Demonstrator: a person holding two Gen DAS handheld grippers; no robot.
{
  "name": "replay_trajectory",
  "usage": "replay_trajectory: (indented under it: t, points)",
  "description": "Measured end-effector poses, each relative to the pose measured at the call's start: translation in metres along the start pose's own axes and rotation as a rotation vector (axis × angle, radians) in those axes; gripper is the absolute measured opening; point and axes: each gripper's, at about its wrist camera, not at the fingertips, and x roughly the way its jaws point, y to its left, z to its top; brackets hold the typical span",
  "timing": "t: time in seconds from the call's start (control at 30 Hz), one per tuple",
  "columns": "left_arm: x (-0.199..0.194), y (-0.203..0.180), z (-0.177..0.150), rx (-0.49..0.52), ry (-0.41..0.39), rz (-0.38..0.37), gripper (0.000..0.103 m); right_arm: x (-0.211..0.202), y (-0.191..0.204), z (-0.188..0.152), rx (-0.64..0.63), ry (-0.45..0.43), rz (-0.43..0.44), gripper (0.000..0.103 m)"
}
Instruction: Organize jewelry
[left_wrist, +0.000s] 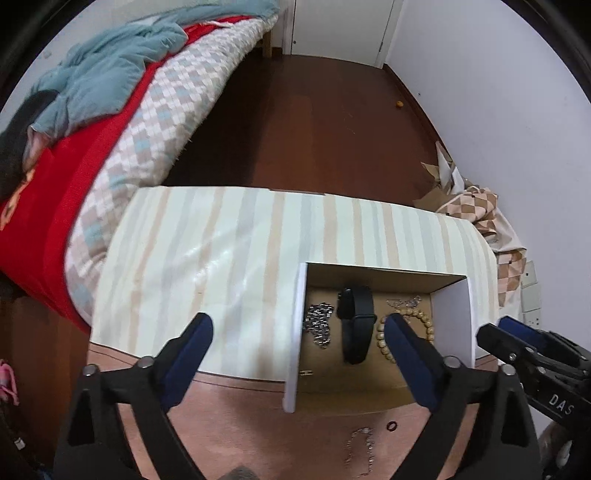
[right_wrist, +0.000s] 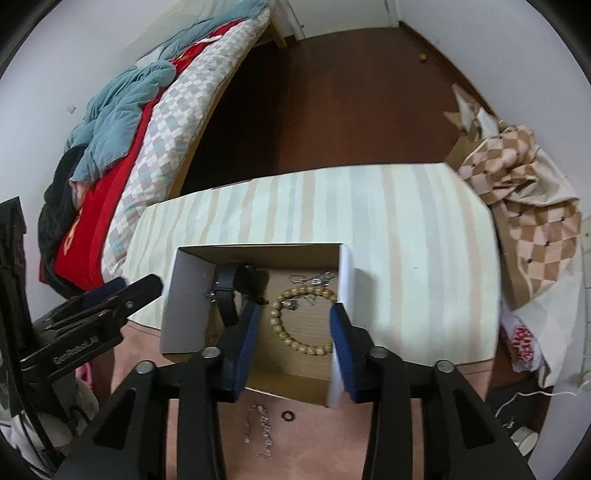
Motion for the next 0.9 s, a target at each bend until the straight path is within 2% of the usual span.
replay_trajectory:
  t: [0.07, 0.13, 0.23, 0.37, 0.53, 0.9]
  points:
    - [-0.005, 0.002, -0.004, 0.004, -0.019, 0.028, 0.1, -0.005, 0.002, -0.006, -0.014, -0.01, -0.039, 0.06]
    - [-0.01, 0.003, -0.011, 0.012, -0.041, 0.059, 0.103, -0.008, 0.006, -0.011, -0.036, -0.023, -0.092, 0.078]
    - [-0.016, 0.003, -0.022, 0.029, -0.056, 0.105, 0.103, -0.009, 0.012, -0.021, -0.061, -0.033, -0.177, 0.098]
    - [-0.02, 0.001, -0.038, 0.034, -0.05, 0.115, 0.103, -0.01, 0.019, -0.037, -0.081, -0.041, -0.26, 0.101]
    - [-0.035, -0.002, -0.055, 0.034, -0.064, 0.11, 0.103, -0.023, 0.025, -0.056, -0.074, -0.074, -0.29, 0.101]
    - [-0.107, -0.011, -0.086, 0.024, -0.189, 0.097, 0.103, -0.091, 0.04, -0.089, -0.063, -0.205, -0.337, 0.102]
